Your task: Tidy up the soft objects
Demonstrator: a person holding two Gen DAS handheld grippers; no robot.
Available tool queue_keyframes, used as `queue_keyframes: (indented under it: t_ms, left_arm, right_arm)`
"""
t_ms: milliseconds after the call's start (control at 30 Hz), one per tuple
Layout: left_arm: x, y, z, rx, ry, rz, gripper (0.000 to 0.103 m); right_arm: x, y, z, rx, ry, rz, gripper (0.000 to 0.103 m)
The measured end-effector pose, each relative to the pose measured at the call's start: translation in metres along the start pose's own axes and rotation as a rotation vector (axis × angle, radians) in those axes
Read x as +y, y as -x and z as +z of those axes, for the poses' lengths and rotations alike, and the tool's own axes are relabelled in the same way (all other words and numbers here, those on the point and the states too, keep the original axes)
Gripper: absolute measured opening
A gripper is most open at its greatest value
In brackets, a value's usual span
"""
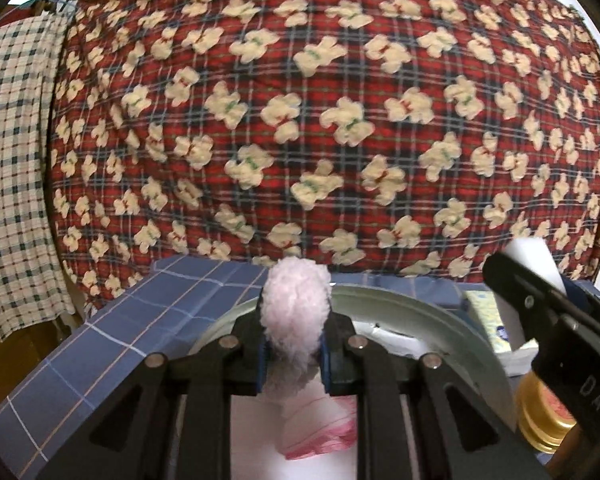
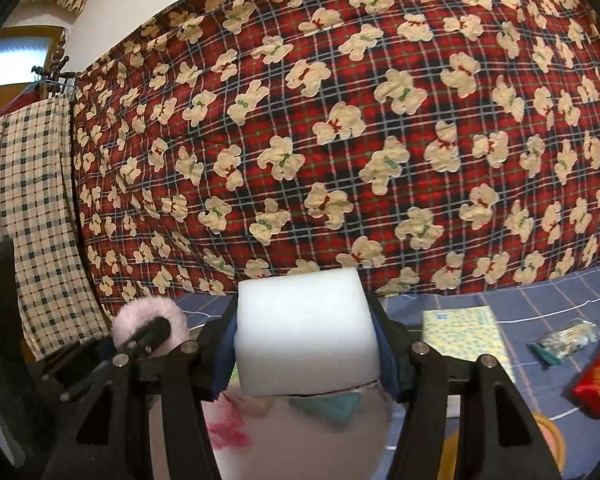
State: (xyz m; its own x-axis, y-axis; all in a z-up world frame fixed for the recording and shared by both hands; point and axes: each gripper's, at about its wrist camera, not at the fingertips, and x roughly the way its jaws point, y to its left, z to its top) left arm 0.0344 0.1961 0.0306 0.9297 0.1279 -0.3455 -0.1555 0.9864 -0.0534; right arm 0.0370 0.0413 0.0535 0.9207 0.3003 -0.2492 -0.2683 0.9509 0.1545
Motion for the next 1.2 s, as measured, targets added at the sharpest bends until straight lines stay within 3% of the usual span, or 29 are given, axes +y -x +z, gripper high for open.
queue_keyframes:
  t_ms: [233, 767, 1200]
  left_arm:
    - [0.01, -0.007, -0.007, 0.036, -0.01, 0.082, 0.018]
    - [0.013, -0.013, -0.02, 0.083, -0.028, 0.129, 0.018]
    - [0.015, -0.017, -0.024, 0.104, -0.046, 0.173, 0.018]
  right_arm:
    - [0.009, -0.014, -0.011, 0.027, 0.052, 0.01, 0.061]
    - [0.008, -0.019, -0.026, 0.074, 0.097, -0.02, 0.061]
    - [0.017, -0.035, -0.039, 0.169, 0.142, 0.0, 0.061]
